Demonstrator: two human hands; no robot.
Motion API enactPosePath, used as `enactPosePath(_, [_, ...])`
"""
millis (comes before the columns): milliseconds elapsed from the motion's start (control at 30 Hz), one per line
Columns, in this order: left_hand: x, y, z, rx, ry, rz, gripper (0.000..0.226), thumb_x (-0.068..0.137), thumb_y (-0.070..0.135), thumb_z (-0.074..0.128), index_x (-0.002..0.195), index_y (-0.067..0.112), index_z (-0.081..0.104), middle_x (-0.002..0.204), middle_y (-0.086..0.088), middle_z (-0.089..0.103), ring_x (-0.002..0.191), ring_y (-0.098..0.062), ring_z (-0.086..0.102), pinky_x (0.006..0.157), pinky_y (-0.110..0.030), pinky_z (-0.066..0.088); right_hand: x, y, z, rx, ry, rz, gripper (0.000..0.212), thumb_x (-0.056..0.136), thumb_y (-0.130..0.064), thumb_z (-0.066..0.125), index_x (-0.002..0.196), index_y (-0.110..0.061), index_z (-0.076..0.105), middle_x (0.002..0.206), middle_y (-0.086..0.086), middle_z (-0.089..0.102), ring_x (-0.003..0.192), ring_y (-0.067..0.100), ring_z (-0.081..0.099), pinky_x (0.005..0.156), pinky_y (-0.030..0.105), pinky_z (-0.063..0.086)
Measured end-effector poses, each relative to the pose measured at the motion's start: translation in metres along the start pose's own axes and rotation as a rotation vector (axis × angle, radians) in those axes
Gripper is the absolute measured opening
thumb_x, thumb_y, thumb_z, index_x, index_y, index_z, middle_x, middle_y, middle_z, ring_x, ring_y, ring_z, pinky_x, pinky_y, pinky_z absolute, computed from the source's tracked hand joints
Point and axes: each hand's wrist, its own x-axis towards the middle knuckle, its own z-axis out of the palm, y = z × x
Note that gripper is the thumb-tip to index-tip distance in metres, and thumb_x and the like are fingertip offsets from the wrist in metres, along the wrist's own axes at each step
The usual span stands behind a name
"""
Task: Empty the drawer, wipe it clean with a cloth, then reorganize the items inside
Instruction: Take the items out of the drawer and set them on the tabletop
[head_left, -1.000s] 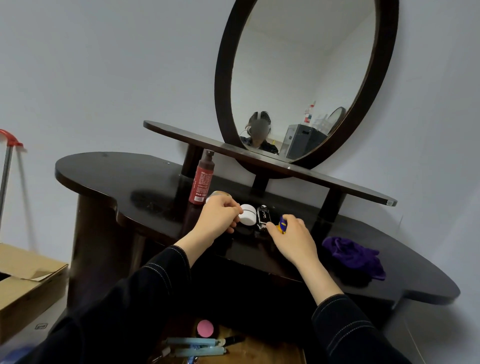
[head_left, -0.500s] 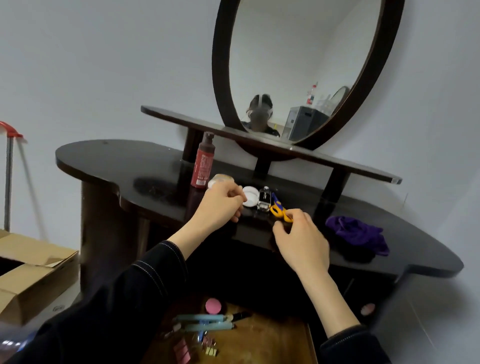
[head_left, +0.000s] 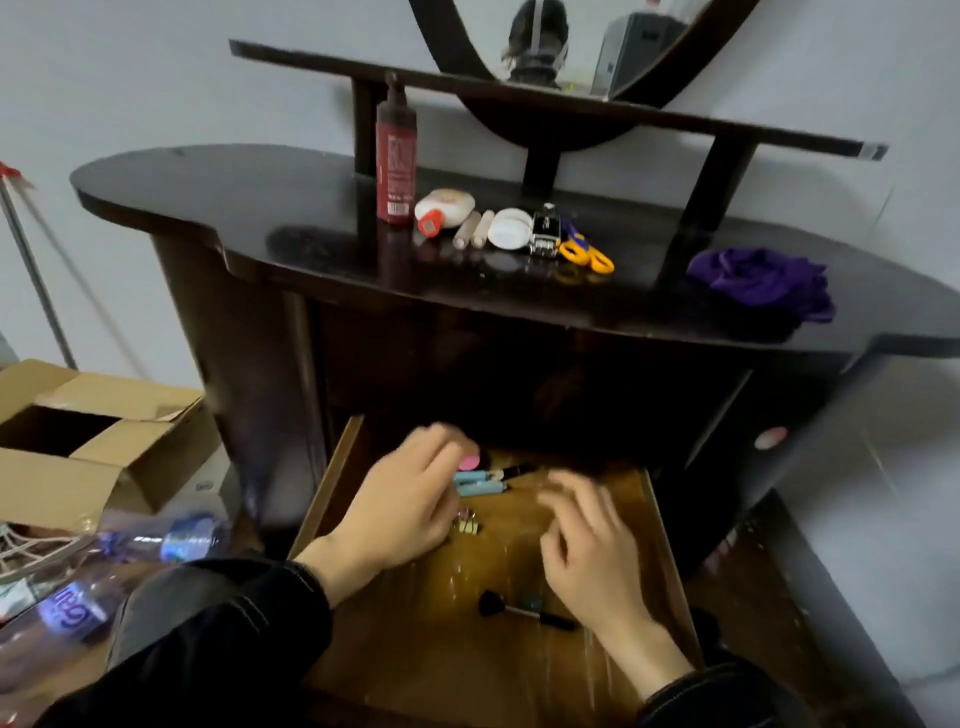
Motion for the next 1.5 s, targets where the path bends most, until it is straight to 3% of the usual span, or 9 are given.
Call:
enactPosePath(100, [-0.023, -0.007, 0.034, -0.008, -0.370, -0.135, 0.024, 0.092, 0.021, 0.048, 0.109, 0.019, 0.065, 0.114, 0.003, 0.064, 0.105, -0.018, 0.059, 0.087, -0.036, 0.053, -0.006, 0.010, 0.020, -0.002, -0.247, 0.136, 0.015, 0.099, -0.026, 0.053, 0.109, -0.029, 0.063, 0.111, -0.019, 0.055, 0.085, 0.001, 0.059, 0.066, 0.011, 0.047])
enactPosePath(233, [-0.024, -0.010, 0.063, -0.098, -0.620, -0.334, 0.016, 0.094, 0.020, 0.049, 0.097, 0.019, 0.065, 0.098, 0.003, 0.066, 0.091, -0.017, 0.064, 0.075, -0.031, 0.054, 0.005, 0.015, 0.041, 0.032, -0.484, 0.219, 0.013, 0.098, -0.036, 0.056, 0.109, -0.033, 0.062, 0.109, -0.018, 0.060, 0.085, 0.000, 0.059, 0.065, 0.012, 0.043])
enactPosePath(400, [-0.031, -0.015, 0.080, -0.186, -0.738, -0.399, 0.017, 0.096, 0.023, 0.053, 0.097, 0.019, 0.070, 0.099, 0.002, 0.069, 0.093, -0.015, 0.065, 0.084, -0.033, 0.055, 0.008, 0.008, 0.066, -0.135, -0.786, 0.047, 0.039, 0.086, -0.060, 0.057, 0.105, -0.027, 0.064, 0.105, -0.007, 0.061, 0.095, 0.017, 0.059, 0.070, 0.033, 0.043])
enactPosePath(667, [-0.034, -0.021, 0.079, -0.273, -0.805, -0.415, 0.019, 0.097, 0.021, 0.052, 0.099, 0.016, 0.070, 0.102, -0.002, 0.069, 0.097, -0.019, 0.064, 0.091, -0.038, 0.053, 0.012, -0.003, 0.081, -0.094, -0.870, -0.040, 0.025, 0.084, -0.043, 0.064, 0.082, -0.022, 0.051, 0.083, -0.007, 0.056, 0.081, 0.018, 0.057, 0.062, 0.032, 0.043])
enactPosePath(800, [-0.033, -0.019, 0.080, -0.395, -0.785, -0.426, 0.019, 0.095, 0.020, 0.058, 0.104, 0.010, 0.072, 0.100, -0.006, 0.071, 0.091, -0.019, 0.066, 0.078, -0.027, 0.052, 0.012, 0.002, 0.073, 0.163, -0.725, 0.248, 0.018, 0.085, -0.050, 0.064, 0.082, -0.032, 0.059, 0.072, -0.007, 0.065, 0.063, 0.007, 0.061, 0.054, 0.025, 0.046])
enactPosePath(1067, [-0.028, -0.012, 0.078, -0.733, -0.604, -0.512, 0.033, 0.094, 0.031, 0.067, 0.124, 0.017, 0.060, 0.106, 0.004, 0.069, 0.093, -0.007, 0.066, 0.083, -0.025, 0.056, 0.025, 0.005, 0.053, 0.860, -0.425, 0.612, 0.014, 0.091, -0.038, 0.071, 0.091, -0.024, 0.073, 0.079, -0.004, 0.072, 0.069, 0.002, 0.062, 0.056, 0.014, 0.045])
enactPosePath(1167, [-0.025, -0.014, 0.076, -0.762, -0.548, -0.604, 0.007, 0.101, 0.019, 0.055, 0.105, 0.020, 0.061, 0.088, -0.004, 0.067, 0.073, -0.011, 0.064, 0.066, -0.025, 0.054, 0.024, 0.009, 0.052, 0.864, -0.394, 0.646, 0.015, 0.096, -0.032, 0.066, 0.092, -0.019, 0.072, 0.075, -0.002, 0.071, 0.064, 0.007, 0.059, 0.055, 0.018, 0.046])
enactPosePath(1300, [-0.023, -0.017, 0.075, -0.725, -0.390, -0.821, 0.013, 0.102, 0.024, 0.046, 0.105, 0.019, 0.058, 0.083, -0.005, 0.063, 0.066, -0.013, 0.057, 0.059, -0.029, 0.045, 0.022, 0.012, 0.060, 0.795, -0.429, 0.672, 0.015, 0.098, -0.030, 0.062, 0.092, -0.021, 0.072, 0.076, -0.004, 0.071, 0.063, 0.006, 0.059, 0.056, 0.019, 0.044])
enactPosePath(1500, [-0.018, -0.038, 0.074, -0.748, 0.019, -1.155, 0.013, 0.102, 0.029, 0.043, 0.106, 0.019, 0.051, 0.086, -0.006, 0.065, 0.053, -0.013, 0.056, 0.047, -0.028, 0.044, 0.019, 0.021, 0.087, 0.456, -0.477, 0.596, 0.014, 0.100, -0.023, 0.058, 0.110, -0.030, 0.065, 0.106, -0.012, 0.066, 0.098, 0.005, 0.063, 0.073, 0.015, 0.046])
